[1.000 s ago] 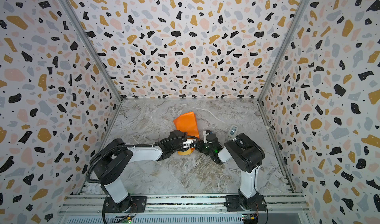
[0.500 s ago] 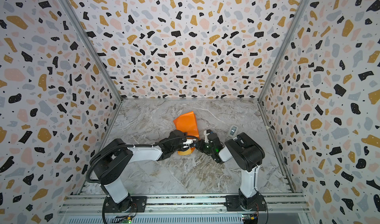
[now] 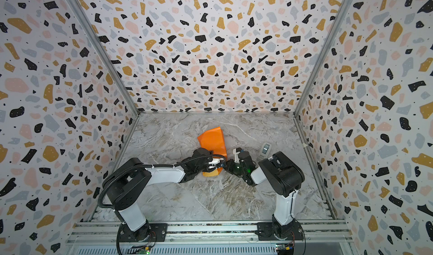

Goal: Wrap a gift box in wrapping paper
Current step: Fold the wrapping paper around the gift box.

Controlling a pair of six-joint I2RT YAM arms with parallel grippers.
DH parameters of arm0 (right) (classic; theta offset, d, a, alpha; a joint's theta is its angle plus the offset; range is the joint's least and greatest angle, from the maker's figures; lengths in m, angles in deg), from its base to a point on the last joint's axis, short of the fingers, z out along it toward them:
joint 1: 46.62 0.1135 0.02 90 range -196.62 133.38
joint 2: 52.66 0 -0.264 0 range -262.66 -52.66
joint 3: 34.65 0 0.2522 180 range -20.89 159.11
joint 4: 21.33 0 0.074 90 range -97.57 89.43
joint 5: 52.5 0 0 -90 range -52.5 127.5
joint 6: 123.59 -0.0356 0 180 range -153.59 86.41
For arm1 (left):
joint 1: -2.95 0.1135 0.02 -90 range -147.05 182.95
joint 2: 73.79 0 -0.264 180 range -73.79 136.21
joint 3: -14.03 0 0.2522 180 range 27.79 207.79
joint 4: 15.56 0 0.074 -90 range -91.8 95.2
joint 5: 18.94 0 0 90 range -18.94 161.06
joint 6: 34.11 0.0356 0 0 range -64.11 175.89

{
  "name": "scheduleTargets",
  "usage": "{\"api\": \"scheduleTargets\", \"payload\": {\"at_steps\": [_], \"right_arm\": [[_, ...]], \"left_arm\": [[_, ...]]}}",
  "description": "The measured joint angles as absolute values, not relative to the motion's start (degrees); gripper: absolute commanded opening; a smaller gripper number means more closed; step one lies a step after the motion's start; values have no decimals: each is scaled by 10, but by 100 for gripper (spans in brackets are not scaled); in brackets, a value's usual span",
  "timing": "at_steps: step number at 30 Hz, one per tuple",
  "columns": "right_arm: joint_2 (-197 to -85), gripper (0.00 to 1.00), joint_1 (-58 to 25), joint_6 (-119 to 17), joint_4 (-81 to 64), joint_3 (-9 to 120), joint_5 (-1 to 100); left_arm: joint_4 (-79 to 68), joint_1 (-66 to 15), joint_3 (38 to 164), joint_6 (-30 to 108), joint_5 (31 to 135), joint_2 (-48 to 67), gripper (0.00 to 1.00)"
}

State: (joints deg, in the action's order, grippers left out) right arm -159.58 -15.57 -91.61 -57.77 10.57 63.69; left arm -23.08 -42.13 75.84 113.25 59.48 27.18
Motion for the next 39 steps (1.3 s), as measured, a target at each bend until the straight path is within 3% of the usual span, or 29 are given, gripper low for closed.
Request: {"api": "scheduleTargets", "payload": {"at_steps": [39], "right_arm": [[-1520, 11, -179, -875, -513, 97, 680]], "left_arm": [[-227, -421, 761, 1130, 595, 272, 62]]}}
